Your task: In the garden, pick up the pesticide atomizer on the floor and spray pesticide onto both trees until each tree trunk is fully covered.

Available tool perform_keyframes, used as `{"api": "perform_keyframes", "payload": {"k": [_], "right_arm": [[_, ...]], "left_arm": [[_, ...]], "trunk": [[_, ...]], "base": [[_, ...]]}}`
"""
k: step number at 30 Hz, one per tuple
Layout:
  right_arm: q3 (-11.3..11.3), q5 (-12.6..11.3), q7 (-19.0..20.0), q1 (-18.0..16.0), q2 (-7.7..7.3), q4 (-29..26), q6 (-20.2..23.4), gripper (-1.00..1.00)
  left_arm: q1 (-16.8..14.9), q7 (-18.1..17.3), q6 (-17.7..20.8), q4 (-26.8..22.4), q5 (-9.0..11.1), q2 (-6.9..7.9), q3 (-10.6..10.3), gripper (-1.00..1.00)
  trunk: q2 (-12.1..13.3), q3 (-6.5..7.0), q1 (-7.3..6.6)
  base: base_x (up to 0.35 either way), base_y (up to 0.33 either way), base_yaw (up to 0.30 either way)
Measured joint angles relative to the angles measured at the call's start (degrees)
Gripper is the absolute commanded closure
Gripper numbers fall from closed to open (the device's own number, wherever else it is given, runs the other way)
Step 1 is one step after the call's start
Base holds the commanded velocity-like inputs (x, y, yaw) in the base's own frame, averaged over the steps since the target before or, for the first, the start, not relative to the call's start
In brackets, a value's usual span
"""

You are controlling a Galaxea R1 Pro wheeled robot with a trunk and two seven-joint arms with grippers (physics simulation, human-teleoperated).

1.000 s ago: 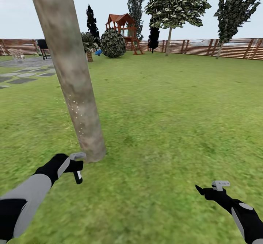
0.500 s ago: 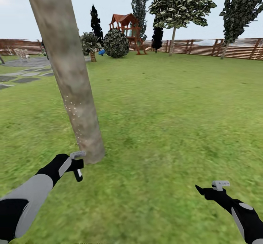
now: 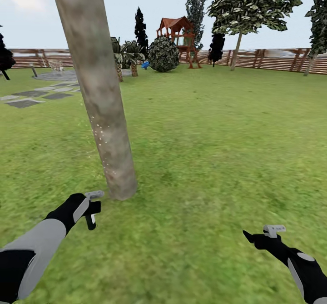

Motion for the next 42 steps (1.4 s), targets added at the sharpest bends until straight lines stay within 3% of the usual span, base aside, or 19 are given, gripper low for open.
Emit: {"api": "perform_keyframes", "payload": {"k": [9,22,31,42], "right_arm": [[0.0,0.0,0.0,0.0,-0.02,0.0,0.0,-1.0],[0.0,0.0,0.0,0.0,0.0,0.0,0.1,-1.0],[0.0,0.0,0.0,0.0,0.0,0.0,0.0,-1.0],[0.0,0.1,0.0,0.0,0.0,0.0,0.0,-1.0]], "left_arm": [[0.0,1.7,-0.1,-0.2,0.3,-1.5,0.0,1.0],[0.0,1.7,0.0,-0.4,0.3,-1.49,0.1,1.0],[0.0,1.7,0.0,-0.4,0.4,-1.61,0.0,1.0],[0.0,1.7,0.0,-0.5,0.4,-1.62,0.0,1.0]], "trunk": [[0.0,0.0,0.0],[0.0,0.0,-0.03],[0.0,0.0,-0.02],[0.0,0.0,0.0]], "base": [[0.003,-0.102,0.006],[0.107,-0.161,0.229],[0.296,-0.084,0.023],[0.09,-0.26,0.077]]}}
